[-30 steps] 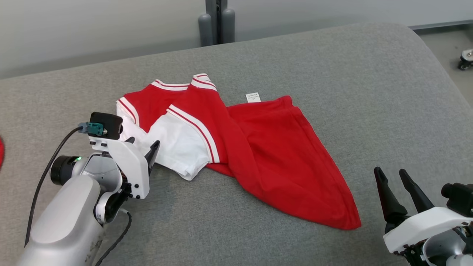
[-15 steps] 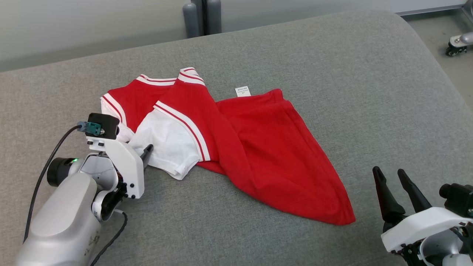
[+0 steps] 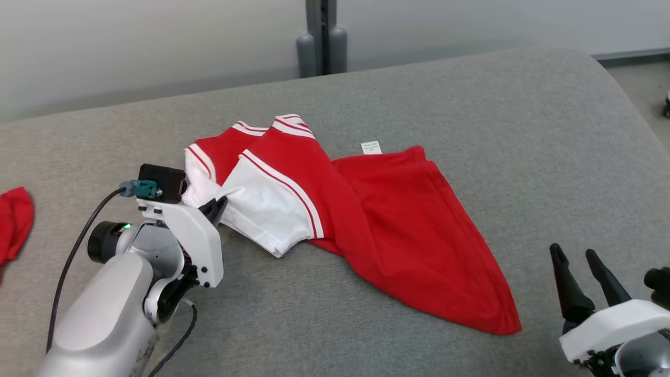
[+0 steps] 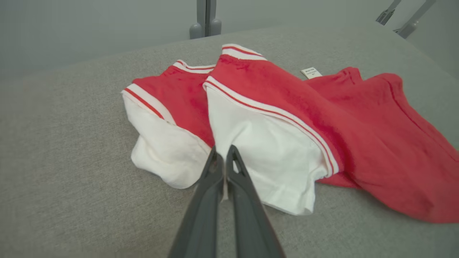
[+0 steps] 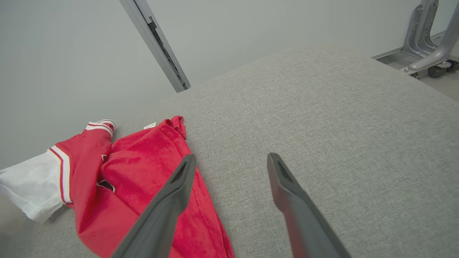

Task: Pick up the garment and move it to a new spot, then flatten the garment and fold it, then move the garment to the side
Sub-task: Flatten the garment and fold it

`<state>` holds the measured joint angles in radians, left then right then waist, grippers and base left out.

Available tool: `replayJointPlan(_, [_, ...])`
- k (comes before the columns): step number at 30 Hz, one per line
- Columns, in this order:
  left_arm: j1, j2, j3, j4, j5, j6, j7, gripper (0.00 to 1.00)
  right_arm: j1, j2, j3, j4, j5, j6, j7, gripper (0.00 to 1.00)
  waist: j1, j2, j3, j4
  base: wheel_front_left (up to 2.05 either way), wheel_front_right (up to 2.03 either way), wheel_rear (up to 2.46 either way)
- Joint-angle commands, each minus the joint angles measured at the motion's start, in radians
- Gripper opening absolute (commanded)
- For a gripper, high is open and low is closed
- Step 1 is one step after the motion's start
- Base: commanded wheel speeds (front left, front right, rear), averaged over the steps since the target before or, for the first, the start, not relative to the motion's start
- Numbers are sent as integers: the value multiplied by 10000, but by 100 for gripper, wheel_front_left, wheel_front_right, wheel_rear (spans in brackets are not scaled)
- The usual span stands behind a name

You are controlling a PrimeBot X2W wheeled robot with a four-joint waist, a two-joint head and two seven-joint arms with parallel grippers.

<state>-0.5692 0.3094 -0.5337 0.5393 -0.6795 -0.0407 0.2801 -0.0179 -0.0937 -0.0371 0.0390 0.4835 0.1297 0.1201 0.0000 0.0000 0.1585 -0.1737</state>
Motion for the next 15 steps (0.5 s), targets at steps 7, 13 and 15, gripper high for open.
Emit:
replayJointPlan(7, [1702,825,68,-2596,-230,858,719,0,606,-176,-640,-222,-125,20,374,100,0,0,-988,1234,0,0,0])
replayJointPlan(13, [3091,1584,296,-4617,-438,1716,1498,0,867,-173,-841,-427,-146,20,616,100,0,0,-1190,1801,0,0,0])
replayJointPlan(15, [3616,1869,426,-5274,-510,2075,1717,0,929,-154,-913,-480,-160,20,688,100,0,0,-1187,1973,0,0,0])
